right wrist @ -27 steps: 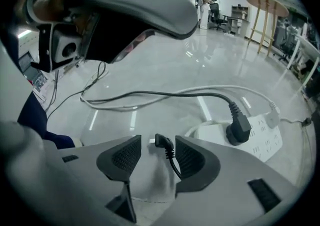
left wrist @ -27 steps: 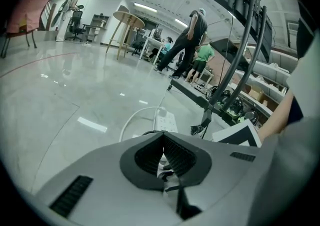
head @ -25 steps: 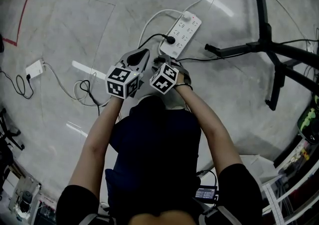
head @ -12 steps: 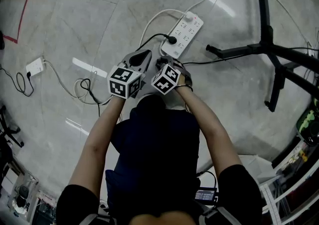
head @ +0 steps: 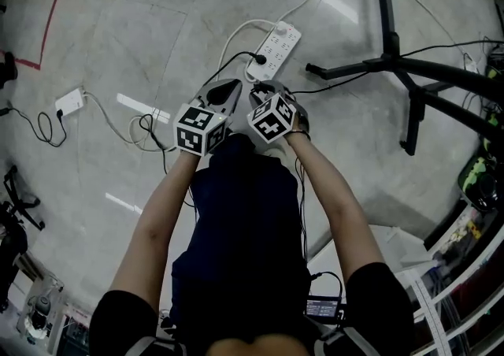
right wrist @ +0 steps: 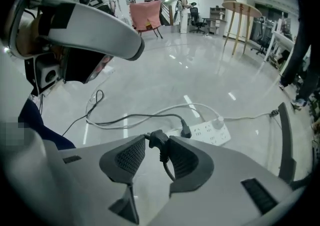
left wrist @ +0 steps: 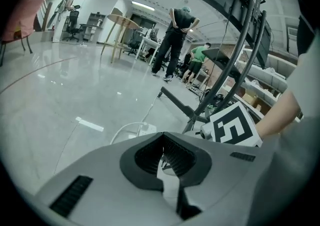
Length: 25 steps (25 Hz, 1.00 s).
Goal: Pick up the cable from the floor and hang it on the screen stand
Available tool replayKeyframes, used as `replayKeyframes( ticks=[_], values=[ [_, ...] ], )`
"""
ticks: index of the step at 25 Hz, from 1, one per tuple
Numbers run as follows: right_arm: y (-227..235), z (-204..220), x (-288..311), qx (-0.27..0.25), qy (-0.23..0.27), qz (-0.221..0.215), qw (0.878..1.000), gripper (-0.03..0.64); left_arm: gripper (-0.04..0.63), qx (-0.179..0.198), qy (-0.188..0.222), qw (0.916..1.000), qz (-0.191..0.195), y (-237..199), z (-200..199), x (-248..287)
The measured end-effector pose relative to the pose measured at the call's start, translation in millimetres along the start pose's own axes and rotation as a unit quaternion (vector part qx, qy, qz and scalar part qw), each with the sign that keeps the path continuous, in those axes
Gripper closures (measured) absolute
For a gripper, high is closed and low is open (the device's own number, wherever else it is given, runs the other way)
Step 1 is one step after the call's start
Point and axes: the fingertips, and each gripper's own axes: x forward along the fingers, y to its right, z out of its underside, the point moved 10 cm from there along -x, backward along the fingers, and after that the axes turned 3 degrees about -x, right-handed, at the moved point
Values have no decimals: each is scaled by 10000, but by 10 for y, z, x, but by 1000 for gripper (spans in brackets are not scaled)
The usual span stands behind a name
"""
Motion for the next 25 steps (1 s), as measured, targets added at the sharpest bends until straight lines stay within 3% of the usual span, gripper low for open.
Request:
replayKeyframes(
  ticks=[12,25],
  values=[
    [-97,-559,-1400,304,373,243,9985,453,588,161,18,9998,114,677,-899,-672],
    [-314,-1076,-2509,393,610,281,9970,454,588,102,92,9999,49,1154,-1500,-1439]
  ],
)
